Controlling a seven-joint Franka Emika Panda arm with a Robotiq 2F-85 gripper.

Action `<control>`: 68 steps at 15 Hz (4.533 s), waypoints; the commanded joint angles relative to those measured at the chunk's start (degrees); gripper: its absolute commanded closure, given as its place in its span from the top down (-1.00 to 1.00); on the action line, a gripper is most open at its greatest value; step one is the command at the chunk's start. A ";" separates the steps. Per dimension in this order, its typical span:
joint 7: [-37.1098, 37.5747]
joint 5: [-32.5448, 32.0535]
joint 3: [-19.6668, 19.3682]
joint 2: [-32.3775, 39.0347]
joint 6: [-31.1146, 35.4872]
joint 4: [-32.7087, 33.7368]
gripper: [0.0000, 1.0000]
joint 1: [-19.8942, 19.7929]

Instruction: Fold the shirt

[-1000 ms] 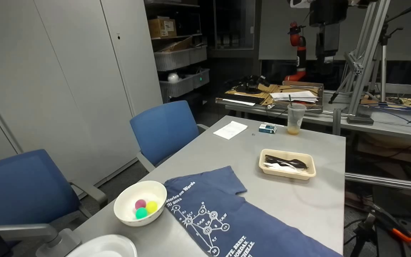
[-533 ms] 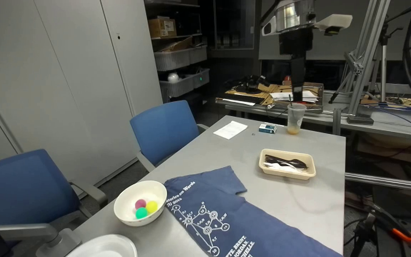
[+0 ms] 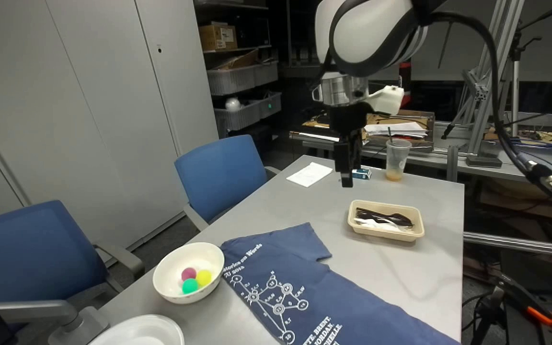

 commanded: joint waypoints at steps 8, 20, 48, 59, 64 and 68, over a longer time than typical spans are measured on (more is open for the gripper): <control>1.97 1.06 1.39 2.90 0.91 -0.76 1.00 -0.87; -0.84 11.78 1.90 4.35 11.72 -20.29 1.00 -2.48; 0.74 14.70 6.65 23.42 28.80 -25.23 1.00 -3.53; 1.66 14.85 7.56 24.73 31.02 -24.07 -0.21 -5.28; 1.55 15.18 8.33 24.21 30.41 -23.53 -0.97 -6.21; 2.12 15.54 9.44 21.84 26.54 -24.08 -1.00 -6.03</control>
